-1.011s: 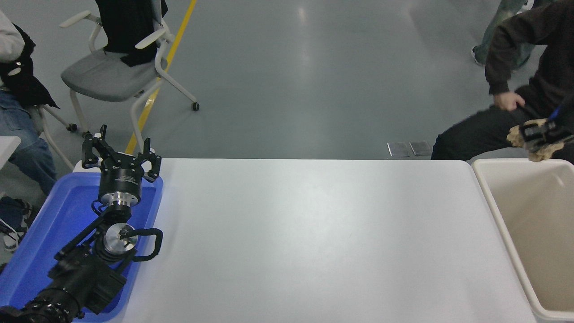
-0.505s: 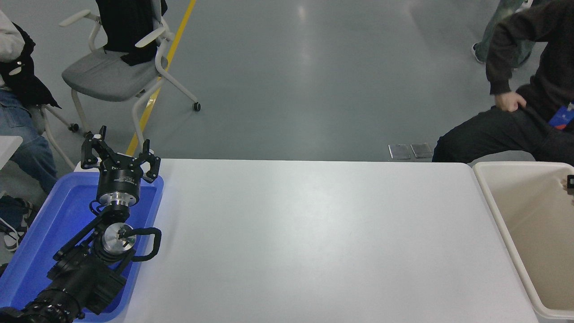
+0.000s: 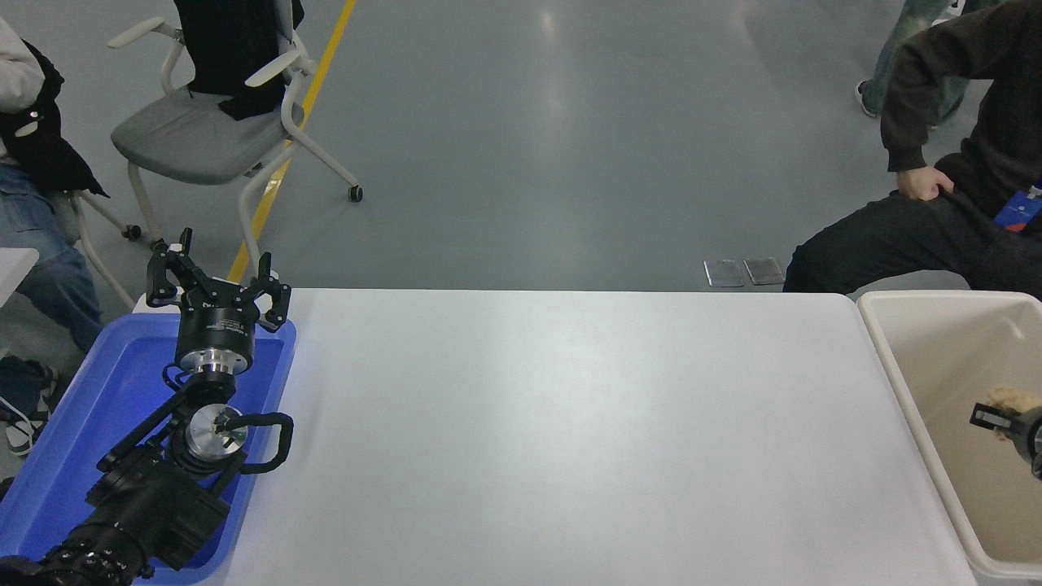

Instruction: Pick up paper ball place in dustbin

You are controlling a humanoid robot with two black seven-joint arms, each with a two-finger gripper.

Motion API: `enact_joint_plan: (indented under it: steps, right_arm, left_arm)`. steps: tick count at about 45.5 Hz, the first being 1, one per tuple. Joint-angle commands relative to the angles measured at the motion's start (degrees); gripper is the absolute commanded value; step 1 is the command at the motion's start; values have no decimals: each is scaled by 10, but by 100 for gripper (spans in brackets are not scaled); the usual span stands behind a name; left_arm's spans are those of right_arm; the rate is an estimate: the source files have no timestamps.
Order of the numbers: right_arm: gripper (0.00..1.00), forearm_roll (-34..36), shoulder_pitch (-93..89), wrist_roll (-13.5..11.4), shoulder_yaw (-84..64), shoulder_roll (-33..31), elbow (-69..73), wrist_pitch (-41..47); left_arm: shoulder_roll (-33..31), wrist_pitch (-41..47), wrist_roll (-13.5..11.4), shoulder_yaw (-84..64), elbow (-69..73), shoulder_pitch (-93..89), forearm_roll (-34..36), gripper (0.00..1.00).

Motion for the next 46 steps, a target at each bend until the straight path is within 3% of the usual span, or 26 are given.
enact_joint_plan:
  steps: [1, 30, 41, 46]
  right_arm:
    - [100, 2, -22, 0, 33, 20, -14, -31]
    - [100, 4, -7, 0, 173, 18, 14, -32]
    - [100, 10, -11, 0, 455, -4, 105, -32]
    - [100, 69, -40, 0, 601, 0, 186, -26]
  left_arm:
    - [0, 0, 0, 0, 0, 0, 0, 99]
    - [0, 0, 0, 0, 0, 0, 0, 99]
    - [0, 0, 0, 0, 0, 0, 0, 99]
    - [0, 0, -1, 0, 0, 0, 0, 99]
